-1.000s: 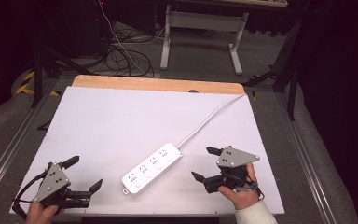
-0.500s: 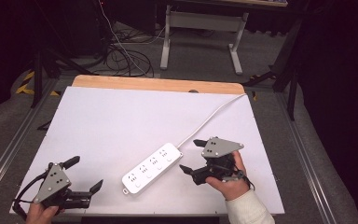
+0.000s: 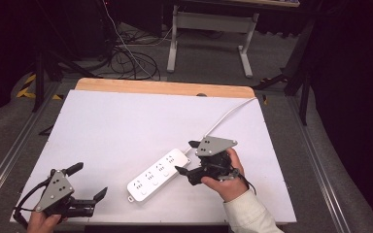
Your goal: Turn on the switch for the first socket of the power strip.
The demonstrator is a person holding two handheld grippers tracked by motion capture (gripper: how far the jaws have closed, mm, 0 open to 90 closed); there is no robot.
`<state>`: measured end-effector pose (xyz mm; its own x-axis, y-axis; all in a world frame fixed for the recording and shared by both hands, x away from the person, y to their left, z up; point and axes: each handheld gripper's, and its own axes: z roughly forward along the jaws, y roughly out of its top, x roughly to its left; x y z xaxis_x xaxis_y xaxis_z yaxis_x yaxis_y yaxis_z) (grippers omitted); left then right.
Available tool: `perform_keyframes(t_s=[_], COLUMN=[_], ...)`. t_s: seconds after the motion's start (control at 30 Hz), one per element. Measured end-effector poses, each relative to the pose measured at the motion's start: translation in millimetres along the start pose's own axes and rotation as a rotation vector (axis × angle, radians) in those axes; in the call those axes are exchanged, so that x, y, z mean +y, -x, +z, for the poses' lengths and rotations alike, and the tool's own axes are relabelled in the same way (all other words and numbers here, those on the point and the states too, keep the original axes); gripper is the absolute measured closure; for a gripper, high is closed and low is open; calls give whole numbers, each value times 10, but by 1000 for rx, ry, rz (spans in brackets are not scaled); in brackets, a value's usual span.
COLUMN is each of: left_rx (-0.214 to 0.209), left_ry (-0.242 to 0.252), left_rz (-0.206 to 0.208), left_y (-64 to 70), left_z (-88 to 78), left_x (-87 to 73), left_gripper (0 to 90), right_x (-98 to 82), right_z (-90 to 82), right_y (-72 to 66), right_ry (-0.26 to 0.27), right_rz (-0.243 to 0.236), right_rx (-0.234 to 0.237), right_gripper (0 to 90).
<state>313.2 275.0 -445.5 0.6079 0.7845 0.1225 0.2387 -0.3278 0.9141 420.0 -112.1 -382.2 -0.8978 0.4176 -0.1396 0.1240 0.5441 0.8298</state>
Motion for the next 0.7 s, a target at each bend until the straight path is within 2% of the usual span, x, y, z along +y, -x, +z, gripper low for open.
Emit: perform_keyframes(t_s=[0.1, 0.17, 0.2, 0.23, 0.27, 0.3, 0.43, 0.47, 0.5, 0.53, 0.57, 0.6, 0.7], left_rx=[-1, -4, -4, -5, -6, -6, -4, -5, -5, -5, -6, -6, -4], left_ry=[1, 1, 1, 2, 3, 3, 3, 3, 3, 3, 4, 5, 6], left_rz=[-1, 1, 1, 1, 2, 2, 2, 3, 3, 4, 1, 2, 5], left_y=[-1, 0, 0, 2, 3, 2, 0, 1, 1, 2, 4, 4, 1], left_z=[-1, 1, 1, 0, -1, -1, -2, -2, -2, -2, -2, -1, -3], left_x=[0, -1, -1, -1, -1, -1, -2, -2, -2, -2, -2, -2, -2], left_gripper=[4, 4, 4, 4, 4, 4, 4, 4, 4, 4, 4, 4, 4], right_x=[11, 14, 14, 11, 12, 12, 17, 17, -2, -18, -18, -37, -52], right_z=[34, 80, 80, 101, 111, 111, 173, 173, 197, 209, 209, 234, 275], right_y=[-5, -6, -6, -6, -8, -8, 31, 31, 61, 77, 77, 95, 111], right_ry=[1, 6, 6, 22, 27, 27, 20, 20, 18, 25, 25, 40, 31], right_rz=[-4, -5, -5, 0, -3, -3, 61, 61, 107, 136, 136, 173, 196], right_rx=[3, -9, -9, -25, -36, -36, -9, -9, 20, 35, 35, 38, 17], right_gripper=[206, 279, 279, 418, 470, 470, 674, 674, 770, 802, 802, 857, 900])
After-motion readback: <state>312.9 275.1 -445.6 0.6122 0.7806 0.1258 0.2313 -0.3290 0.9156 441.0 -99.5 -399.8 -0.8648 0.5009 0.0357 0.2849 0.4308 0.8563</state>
